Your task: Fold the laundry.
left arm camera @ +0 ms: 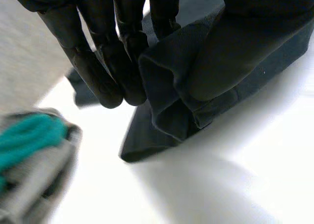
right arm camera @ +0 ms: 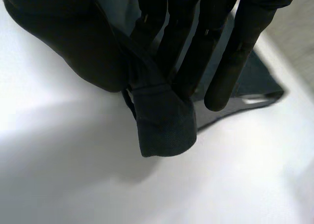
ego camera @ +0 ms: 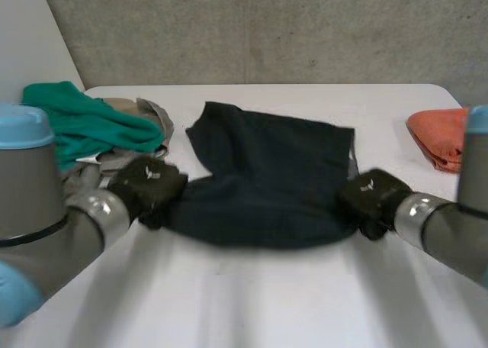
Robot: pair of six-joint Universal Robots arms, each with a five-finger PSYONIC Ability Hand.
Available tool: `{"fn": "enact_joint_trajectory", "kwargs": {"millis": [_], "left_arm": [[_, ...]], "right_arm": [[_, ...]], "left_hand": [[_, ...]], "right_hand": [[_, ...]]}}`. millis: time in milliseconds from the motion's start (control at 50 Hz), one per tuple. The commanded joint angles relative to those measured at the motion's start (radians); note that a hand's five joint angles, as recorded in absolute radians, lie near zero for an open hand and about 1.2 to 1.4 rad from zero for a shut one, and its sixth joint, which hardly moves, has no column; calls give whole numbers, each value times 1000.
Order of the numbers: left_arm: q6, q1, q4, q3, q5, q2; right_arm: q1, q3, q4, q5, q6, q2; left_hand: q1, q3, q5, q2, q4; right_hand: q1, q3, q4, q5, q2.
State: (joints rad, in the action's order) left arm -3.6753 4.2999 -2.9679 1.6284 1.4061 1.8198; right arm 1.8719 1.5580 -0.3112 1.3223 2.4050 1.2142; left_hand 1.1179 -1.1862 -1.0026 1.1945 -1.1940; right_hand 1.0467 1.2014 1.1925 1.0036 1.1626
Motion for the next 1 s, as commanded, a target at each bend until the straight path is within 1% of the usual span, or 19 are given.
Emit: {"fn": "enact_joint_trajectory", "kwargs": {"millis": [20,40,80,200,240,260,320,340,360,480,500,560,600,720,740,800,820,880,1000], "left_arm": [[-26,6,268,71,-99,-7],[-38,6,301,73,-105,9],[-52,5,323,70,-105,18],[-89,-6,313,-4,-104,44],[-86,-14,303,-36,-104,53],[-88,-17,296,-70,-99,65],[-83,-22,274,-128,-99,82],[-77,-25,245,-168,-98,93],[-74,-26,227,-186,-96,101],[-66,-45,78,-338,-93,190],[-69,-49,43,-391,-93,237],[-77,-57,10,-488,-98,320],[-107,-66,10,-599,-95,412],[-233,-75,90,-850,-122,622],[-265,-75,124,-922,-137,671],[-298,-75,176,-1024,-171,739],[-302,-77,208,-1091,-196,777],[-298,-72,272,-1203,-243,849],[-304,-63,337,-1323,-272,934]], "right_arm": [[-28,-7,-442,-48,-89,24],[-31,-10,-500,-48,-112,19],[-37,-16,-505,-48,-125,18],[-40,-1,-399,-46,-100,19],[-39,8,-370,-48,-89,19],[-37,17,-344,-46,-81,18],[-30,34,-310,-45,-69,18],[-28,48,-287,-45,-66,18],[-27,56,-275,-45,-67,18],[-27,88,-198,-40,-58,19],[-27,94,-180,-40,-57,21],[-27,102,-160,-38,-52,21],[-28,108,-143,-37,-44,21],[-27,114,-111,-37,-15,19],[-27,114,-103,-37,-7,19],[-24,117,-95,-37,-4,18],[-22,120,-91,-37,-1,18],[-22,123,-79,-37,-1,18],[-25,134,-57,-37,-3,18]], "left_hand": [[278,-210,-219,202,-202],[278,-210,-219,202,-202],[278,-210,-219,202,-202],[261,-193,-202,185,-185],[-250,318,309,-327,326],[-636,705,696,-713,712],[-751,820,811,-828,827],[-839,907,898,-916,915],[-866,934,925,-943,942],[-861,929,920,-937,937],[-820,888,879,-896,896],[-708,776,767,-785,784],[-547,615,606,-623,623],[-244,313,304,-321,320],[-209,277,268,-286,285],[-261,329,320,-338,337],[-314,382,373,-390,390],[-350,418,409,-426,426],[-473,541,532,-549,549]], "right_hand": [[350,195,204,218,234],[350,195,204,218,234],[350,195,204,218,234],[350,195,204,218,234],[350,195,204,218,234],[350,195,204,218,234],[350,195,204,218,234],[350,195,204,218,234],[350,195,204,218,234],[350,195,204,218,234],[350,195,204,218,234],[350,195,204,218,234],[350,195,204,218,234],[350,195,204,218,234],[350,195,204,218,234],[350,195,204,218,234],[350,195,204,218,234],[350,195,204,218,234],[350,195,204,218,234]]}}
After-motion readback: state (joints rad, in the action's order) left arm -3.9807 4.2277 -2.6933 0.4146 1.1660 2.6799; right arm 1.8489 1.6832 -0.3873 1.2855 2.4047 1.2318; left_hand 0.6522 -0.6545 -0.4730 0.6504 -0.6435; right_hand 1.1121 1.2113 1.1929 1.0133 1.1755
